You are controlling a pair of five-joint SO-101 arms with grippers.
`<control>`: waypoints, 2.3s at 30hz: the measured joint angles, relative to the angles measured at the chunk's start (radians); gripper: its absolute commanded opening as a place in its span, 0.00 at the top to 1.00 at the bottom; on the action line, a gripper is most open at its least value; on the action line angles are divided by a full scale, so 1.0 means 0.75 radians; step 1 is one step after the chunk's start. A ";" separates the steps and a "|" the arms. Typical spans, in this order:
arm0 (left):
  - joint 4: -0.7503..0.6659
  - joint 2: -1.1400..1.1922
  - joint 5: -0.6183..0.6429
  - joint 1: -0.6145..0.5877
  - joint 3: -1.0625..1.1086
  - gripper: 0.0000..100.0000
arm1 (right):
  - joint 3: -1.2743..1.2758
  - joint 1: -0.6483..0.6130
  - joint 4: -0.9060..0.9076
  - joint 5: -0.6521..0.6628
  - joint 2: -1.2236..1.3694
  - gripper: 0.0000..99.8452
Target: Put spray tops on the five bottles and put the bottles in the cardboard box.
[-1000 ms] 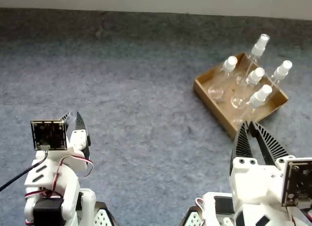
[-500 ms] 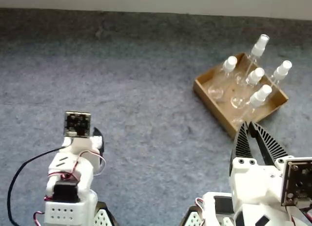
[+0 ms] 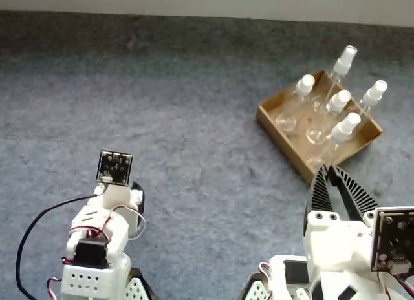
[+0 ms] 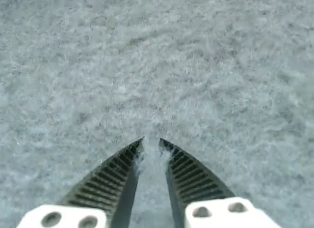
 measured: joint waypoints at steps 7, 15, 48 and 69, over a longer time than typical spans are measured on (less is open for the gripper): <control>0.223 0.000 0.000 -0.002 0.000 0.99 | 0.362 -0.004 0.000 0.000 -0.004 0.99; 0.299 0.000 0.002 -0.233 0.000 0.99 | 0.869 -0.006 -0.100 0.000 -0.002 0.99; 0.299 0.000 0.002 -0.256 0.000 0.99 | 1.121 -0.004 -0.327 -0.190 -0.886 0.99; 0.299 0.000 0.002 -0.256 0.000 0.99 | 2.146 -0.006 -0.831 -0.190 -0.886 0.99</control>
